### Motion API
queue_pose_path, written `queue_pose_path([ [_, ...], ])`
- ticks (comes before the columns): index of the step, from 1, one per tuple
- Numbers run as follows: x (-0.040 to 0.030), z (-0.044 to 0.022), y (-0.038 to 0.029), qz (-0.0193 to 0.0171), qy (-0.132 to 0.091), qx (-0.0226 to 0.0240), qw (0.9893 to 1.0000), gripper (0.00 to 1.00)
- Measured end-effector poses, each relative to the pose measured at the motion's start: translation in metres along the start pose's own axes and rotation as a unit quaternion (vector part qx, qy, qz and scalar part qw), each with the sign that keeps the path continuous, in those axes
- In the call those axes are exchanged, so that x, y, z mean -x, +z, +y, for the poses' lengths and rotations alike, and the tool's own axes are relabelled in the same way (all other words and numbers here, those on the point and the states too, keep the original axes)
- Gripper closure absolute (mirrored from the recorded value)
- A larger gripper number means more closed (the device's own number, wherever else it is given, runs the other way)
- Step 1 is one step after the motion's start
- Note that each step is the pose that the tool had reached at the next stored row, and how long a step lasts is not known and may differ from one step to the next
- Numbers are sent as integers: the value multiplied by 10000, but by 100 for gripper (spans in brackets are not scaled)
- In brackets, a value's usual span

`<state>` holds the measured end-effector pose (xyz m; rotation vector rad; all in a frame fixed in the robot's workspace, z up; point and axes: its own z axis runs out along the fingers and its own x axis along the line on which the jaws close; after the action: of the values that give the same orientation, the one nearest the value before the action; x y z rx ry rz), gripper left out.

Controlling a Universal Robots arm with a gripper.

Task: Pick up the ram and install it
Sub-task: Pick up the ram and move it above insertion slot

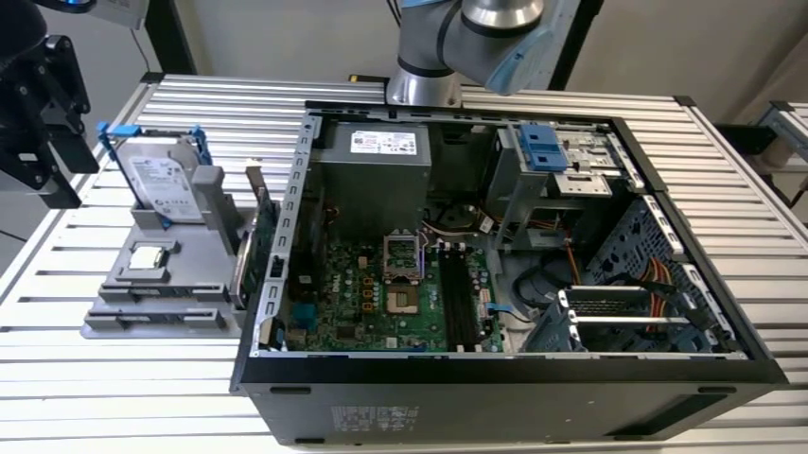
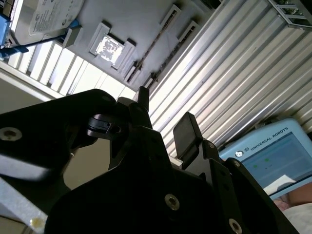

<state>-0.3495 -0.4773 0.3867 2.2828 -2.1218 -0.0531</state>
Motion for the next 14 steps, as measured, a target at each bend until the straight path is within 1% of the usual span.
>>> queue_pose_path([
  [14,0,0,9,-1,0,-1,10000,0],
])
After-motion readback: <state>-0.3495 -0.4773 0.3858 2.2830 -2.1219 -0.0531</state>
